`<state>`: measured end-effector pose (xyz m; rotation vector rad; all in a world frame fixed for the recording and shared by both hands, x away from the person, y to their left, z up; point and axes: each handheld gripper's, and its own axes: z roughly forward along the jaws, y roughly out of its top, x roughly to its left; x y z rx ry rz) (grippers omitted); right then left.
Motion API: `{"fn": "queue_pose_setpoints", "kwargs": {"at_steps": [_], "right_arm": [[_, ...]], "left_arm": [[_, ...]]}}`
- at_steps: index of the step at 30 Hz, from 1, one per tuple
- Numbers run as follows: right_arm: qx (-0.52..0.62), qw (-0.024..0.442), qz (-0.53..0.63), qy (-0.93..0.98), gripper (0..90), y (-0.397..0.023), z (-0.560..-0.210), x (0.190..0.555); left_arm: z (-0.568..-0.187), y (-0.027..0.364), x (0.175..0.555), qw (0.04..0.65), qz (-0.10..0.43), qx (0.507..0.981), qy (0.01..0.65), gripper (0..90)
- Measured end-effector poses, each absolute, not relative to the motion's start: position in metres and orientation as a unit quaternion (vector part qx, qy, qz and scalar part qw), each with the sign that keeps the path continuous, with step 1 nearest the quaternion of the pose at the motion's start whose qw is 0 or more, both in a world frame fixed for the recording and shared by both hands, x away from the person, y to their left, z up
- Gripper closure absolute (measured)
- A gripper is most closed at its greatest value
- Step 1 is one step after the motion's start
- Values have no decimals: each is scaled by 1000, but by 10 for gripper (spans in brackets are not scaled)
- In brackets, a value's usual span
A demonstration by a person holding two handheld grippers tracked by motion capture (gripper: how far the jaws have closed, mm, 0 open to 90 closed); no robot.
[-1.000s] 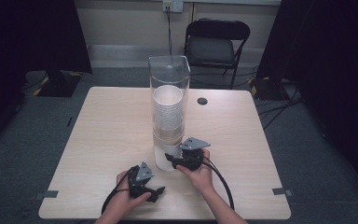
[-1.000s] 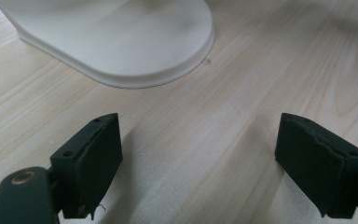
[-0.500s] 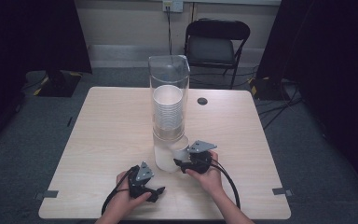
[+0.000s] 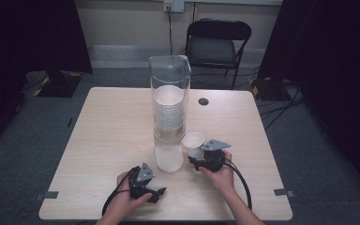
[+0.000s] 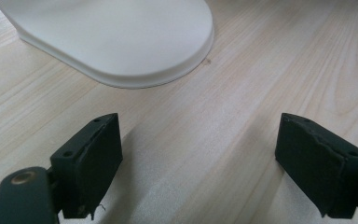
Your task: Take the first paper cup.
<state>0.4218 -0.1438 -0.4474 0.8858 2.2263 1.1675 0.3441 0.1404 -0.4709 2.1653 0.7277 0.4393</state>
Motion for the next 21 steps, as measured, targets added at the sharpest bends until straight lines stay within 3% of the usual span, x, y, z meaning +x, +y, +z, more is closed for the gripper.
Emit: {"fn": "queue_pose_setpoints", "kwargs": {"at_steps": [16, 21], "right_arm": [[350, 237, 412, 807, 316, -155, -454, 430], [359, 245, 413, 800, 268, -160, -454, 430]], "left_arm": [[-471, 141, 344, 396, 175, 855, 285, 142], [-471, 141, 344, 395, 176, 856, 284, 141]]}}
